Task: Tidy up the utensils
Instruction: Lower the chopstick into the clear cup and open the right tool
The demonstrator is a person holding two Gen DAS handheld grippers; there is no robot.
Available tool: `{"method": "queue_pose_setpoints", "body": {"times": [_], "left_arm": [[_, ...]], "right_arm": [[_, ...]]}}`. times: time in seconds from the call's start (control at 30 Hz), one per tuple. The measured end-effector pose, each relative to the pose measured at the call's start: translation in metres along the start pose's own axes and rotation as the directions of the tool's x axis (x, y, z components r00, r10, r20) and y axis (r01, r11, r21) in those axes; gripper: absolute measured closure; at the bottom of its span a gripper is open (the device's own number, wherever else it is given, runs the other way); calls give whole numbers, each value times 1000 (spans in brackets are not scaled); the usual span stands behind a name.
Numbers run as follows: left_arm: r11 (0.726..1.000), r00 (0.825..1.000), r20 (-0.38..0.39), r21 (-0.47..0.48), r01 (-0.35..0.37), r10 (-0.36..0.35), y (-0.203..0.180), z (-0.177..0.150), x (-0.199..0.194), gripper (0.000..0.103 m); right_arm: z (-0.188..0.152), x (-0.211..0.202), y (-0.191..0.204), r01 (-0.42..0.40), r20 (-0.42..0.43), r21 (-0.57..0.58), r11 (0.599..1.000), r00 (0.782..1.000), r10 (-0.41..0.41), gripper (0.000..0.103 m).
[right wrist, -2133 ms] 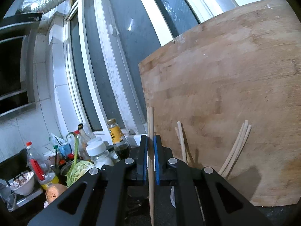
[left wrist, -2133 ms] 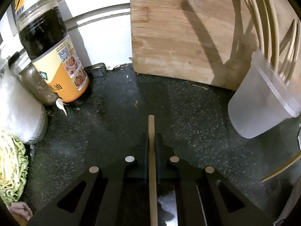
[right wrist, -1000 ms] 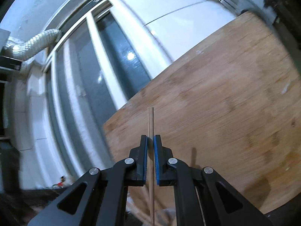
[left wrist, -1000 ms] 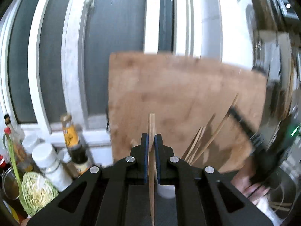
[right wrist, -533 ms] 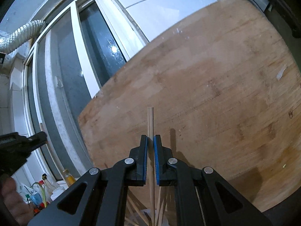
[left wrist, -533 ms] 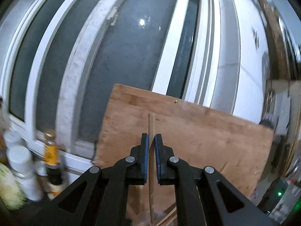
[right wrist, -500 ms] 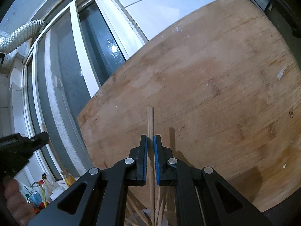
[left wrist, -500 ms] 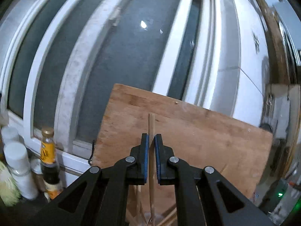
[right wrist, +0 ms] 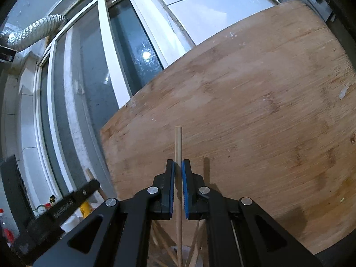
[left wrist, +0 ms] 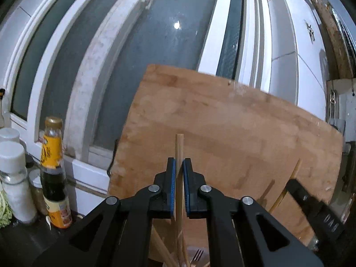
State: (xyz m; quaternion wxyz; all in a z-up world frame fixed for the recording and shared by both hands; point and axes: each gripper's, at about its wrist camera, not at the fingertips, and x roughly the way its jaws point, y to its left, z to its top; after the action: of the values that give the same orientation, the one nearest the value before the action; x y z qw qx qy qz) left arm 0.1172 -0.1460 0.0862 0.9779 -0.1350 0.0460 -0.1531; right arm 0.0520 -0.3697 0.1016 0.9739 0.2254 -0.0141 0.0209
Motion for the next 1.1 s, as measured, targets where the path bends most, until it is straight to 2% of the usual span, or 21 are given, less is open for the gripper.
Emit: {"method": "queue_pose_setpoints", "body": {"times": [0.13, 0.23, 0.4, 0.57, 0.73, 0.93, 1.1], "left_arm": [[1000, 1000, -28, -10, -3, 2, 5, -12, 6, 97], [999, 998, -58, -31, 35, -37, 9, -14, 9, 97], [999, 997, -60, -4, 37, -37, 7, -18, 7, 97], [998, 991, -117, -12, 67, -68, 9, -23, 19, 97], [994, 980, -168, -63, 93, -103, 18, -26, 28, 97], [992, 973, -202, -89, 94, -111, 24, -31, 35, 97], [984, 964, -222, -129, 123, -149, 31, -31, 39, 97]], "right_arm": [[-1, 2, -3, -42, -1, 30, 999, 999, 42, 95], [-4, 1, 3, 7, 39, -12, 1000, 999, -7, 95], [-5, 3, 8, 7, 46, -38, 999, 999, -6, 95], [-8, 12, 13, 19, 38, -63, 998, 999, -16, 95], [-12, 13, 22, 21, 54, -120, 993, 998, -15, 95], [-22, 28, 22, 13, -27, -146, 989, 999, -17, 95], [-30, 41, 17, -1, -112, -120, 993, 994, -12, 95]]}}
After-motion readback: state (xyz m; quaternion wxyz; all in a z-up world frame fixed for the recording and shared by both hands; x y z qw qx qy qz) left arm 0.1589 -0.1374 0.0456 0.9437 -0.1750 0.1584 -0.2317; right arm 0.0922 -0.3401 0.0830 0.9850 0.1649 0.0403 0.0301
